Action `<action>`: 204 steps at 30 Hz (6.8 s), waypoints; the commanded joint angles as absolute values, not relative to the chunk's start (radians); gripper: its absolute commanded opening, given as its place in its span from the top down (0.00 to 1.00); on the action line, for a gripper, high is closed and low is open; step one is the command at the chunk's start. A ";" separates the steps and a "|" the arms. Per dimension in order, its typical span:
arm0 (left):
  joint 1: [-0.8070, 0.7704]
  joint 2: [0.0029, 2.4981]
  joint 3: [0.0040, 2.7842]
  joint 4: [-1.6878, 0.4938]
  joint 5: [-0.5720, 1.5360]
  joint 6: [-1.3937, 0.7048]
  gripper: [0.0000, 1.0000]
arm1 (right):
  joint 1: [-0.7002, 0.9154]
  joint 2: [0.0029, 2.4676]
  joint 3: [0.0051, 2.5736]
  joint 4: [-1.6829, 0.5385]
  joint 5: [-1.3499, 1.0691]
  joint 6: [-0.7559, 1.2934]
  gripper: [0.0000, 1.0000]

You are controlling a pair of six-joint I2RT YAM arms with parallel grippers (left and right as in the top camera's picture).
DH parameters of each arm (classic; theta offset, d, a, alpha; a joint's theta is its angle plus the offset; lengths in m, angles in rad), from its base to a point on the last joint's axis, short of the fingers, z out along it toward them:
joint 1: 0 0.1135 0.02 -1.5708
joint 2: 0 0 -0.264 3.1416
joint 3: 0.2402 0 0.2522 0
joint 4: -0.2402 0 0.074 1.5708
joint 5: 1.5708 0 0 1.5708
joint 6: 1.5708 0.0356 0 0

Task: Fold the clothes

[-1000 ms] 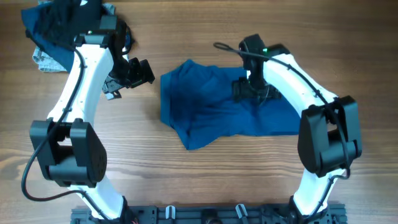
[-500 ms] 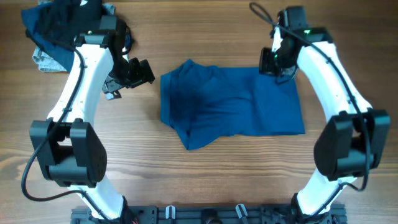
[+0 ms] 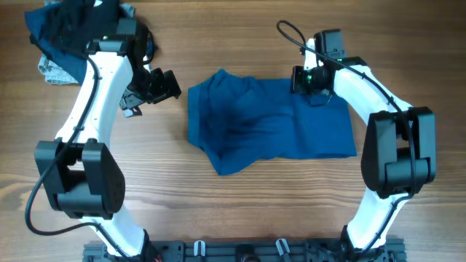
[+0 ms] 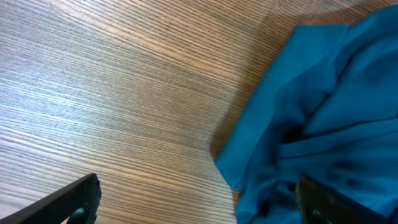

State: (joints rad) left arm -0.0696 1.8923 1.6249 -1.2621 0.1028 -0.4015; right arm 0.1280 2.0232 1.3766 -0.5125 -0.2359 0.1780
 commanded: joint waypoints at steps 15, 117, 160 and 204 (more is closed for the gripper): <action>-0.062 1.879 1.621 -1.249 0.115 -0.396 0.00 | -0.004 1.833 1.473 -0.800 -0.186 0.130 0.96; 0.024 2.009 1.202 -0.684 0.700 -0.052 0.00 | -0.039 1.475 1.063 -0.791 -0.296 0.288 0.00; -0.207 2.133 1.182 -0.579 0.618 -0.187 0.11 | -0.039 1.475 1.062 -0.804 -0.314 0.288 0.00; -0.104 2.126 1.715 -1.195 0.181 -0.165 0.96 | -0.039 1.483 1.053 -0.736 -0.286 0.291 0.00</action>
State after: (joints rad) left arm -0.0383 2.1170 1.6722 -1.1759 0.1852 -0.1772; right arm -0.0395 1.4883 1.0431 -0.7403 -0.3054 0.3084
